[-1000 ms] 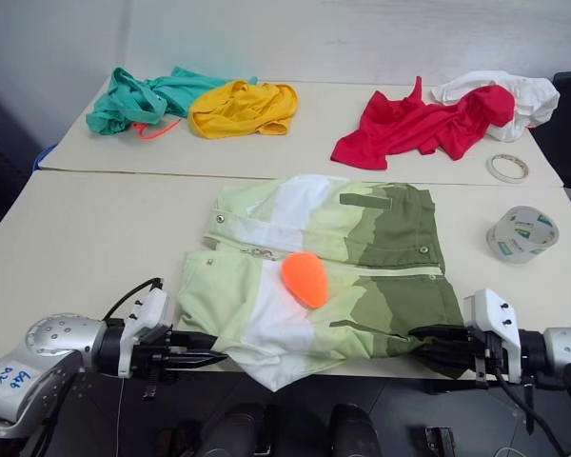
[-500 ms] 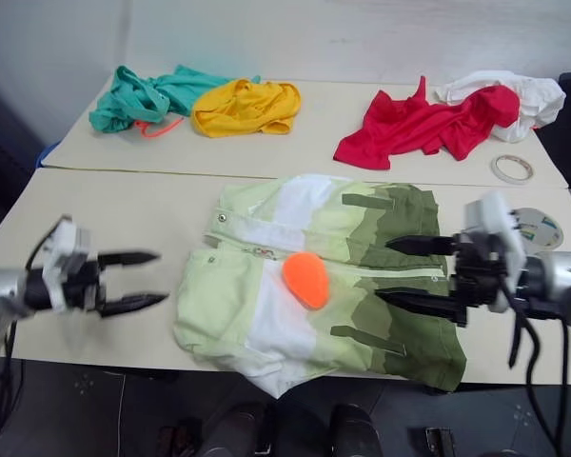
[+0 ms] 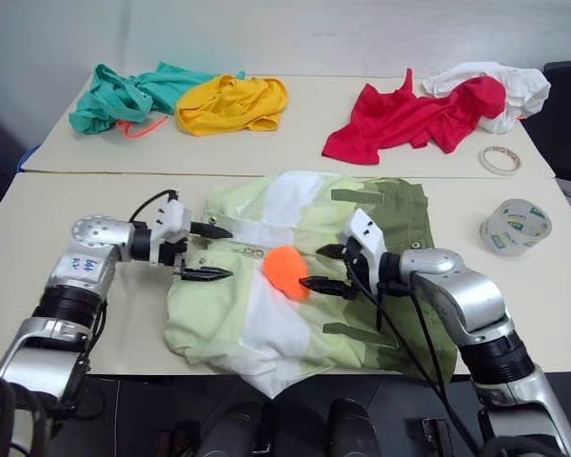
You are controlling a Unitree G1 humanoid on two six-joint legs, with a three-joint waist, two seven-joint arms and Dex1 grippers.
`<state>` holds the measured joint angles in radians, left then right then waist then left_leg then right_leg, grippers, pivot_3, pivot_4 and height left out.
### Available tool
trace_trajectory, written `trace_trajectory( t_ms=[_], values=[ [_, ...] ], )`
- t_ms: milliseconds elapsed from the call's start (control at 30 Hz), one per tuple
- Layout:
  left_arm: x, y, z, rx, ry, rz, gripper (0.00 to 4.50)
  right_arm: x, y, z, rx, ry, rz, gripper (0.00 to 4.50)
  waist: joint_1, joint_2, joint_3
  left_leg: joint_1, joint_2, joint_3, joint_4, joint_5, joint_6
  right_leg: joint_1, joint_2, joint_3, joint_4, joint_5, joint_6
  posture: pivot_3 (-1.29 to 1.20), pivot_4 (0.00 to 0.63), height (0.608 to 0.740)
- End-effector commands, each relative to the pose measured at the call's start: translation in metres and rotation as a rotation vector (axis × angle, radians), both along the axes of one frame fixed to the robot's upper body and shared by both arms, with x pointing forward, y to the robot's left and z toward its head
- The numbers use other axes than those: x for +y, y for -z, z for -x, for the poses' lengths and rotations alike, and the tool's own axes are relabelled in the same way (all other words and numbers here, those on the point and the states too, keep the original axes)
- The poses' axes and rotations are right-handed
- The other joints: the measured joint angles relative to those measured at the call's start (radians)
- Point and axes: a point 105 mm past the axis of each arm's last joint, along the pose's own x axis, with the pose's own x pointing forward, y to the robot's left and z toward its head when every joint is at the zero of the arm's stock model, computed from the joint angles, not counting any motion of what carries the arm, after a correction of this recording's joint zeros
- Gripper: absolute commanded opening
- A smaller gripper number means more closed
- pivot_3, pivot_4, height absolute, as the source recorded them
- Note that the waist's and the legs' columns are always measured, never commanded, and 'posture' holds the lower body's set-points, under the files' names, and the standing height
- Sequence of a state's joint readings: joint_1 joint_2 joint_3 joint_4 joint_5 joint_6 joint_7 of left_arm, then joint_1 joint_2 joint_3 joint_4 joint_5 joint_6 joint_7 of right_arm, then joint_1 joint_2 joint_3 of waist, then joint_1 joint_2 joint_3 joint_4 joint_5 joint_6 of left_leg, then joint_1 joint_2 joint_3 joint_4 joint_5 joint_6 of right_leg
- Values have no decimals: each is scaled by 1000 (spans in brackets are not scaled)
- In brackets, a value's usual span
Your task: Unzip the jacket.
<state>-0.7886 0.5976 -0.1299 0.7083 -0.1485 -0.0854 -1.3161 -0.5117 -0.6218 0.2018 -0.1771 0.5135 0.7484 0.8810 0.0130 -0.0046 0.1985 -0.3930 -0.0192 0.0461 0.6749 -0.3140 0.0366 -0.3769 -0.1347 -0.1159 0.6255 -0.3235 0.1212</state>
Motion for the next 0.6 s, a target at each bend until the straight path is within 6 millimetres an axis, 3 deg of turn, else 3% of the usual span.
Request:
trace_trajectory(
  t_ms=[33,300,533,600],
  values=[
    [3,0,-14,-63,-71,-16,4500,-5,-5,-7,-18,30,3,2646,4,0,0,0,0,0,1,0,0,0,0,0,1,0,0,0,150,740],
    [2,26,-11,-38,-98,-15,4500,-15,-32,3,22,21,-145,39,9,0,0,-1,0,-1,4,0,0,1,-1,0,2,0,0,0,150,740],
    [4,36,-6,-26,-106,-13,4500,-86,-52,6,-62,165,-88,39,12,0,0,0,-2,-2,5,-1,3,2,-2,1,2,1,1,0,150,740],
    [4,39,-4,-25,-107,-10,4500,-88,-55,9,-69,160,-75,39,9,0,-1,1,-1,-1,5,-1,3,3,-2,1,2,1,1,0,150,740]
  ],
)
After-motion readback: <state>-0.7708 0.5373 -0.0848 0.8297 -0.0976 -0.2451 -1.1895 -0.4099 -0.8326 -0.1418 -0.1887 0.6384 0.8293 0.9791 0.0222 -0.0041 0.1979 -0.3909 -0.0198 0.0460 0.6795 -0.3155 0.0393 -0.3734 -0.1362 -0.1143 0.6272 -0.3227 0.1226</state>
